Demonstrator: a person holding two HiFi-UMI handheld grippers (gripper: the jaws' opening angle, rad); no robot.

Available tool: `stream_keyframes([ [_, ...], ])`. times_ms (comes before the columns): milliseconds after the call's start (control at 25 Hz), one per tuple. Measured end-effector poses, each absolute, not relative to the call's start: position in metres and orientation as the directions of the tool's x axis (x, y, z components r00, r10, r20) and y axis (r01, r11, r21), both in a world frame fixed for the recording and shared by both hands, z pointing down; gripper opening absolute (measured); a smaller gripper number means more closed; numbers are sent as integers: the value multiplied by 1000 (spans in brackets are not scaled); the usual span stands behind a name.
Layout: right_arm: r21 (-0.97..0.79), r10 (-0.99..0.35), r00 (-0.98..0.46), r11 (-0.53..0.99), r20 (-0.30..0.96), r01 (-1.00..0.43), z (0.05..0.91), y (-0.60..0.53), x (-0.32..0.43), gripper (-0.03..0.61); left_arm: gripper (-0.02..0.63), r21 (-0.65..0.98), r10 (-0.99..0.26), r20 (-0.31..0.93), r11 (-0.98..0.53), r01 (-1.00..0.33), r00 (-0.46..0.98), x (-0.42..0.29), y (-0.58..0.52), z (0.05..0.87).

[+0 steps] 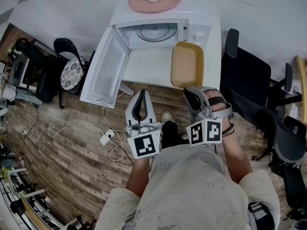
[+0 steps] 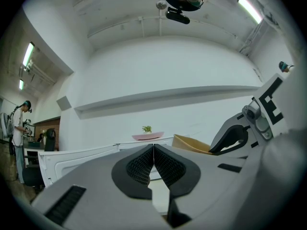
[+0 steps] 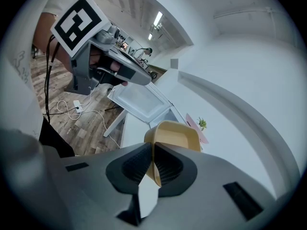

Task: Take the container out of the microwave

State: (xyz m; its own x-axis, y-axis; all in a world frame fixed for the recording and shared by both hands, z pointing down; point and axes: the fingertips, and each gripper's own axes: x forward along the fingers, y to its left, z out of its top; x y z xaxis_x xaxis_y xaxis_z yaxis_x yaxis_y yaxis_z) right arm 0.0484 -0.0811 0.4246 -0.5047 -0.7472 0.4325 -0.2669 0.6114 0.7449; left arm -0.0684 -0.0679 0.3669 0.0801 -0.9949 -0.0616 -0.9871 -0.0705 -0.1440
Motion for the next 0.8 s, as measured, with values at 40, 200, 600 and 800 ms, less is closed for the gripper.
stream_keyframes([
  [40, 745, -748, -505, 611, 432, -267, 424, -81, 49, 35, 9, -145, -995, -57, -72, -987, 81, -68, -68, 367],
  [200, 745, -746, -509, 611, 429, -267, 423, -81, 50, 35, 9, -140, -995, -56, -73, -987, 81, -66, -68, 367],
  [600, 744, -737, -515, 618, 437, -253, 425, -77, 51, 35, 9, -127, -995, -59, -72, -989, 80, -61, -65, 368],
  [800, 743, -734, -518, 620, 438, -251, 424, -76, 53, 35, 9, -124, -995, -56, -70, -990, 78, -60, -65, 368],
])
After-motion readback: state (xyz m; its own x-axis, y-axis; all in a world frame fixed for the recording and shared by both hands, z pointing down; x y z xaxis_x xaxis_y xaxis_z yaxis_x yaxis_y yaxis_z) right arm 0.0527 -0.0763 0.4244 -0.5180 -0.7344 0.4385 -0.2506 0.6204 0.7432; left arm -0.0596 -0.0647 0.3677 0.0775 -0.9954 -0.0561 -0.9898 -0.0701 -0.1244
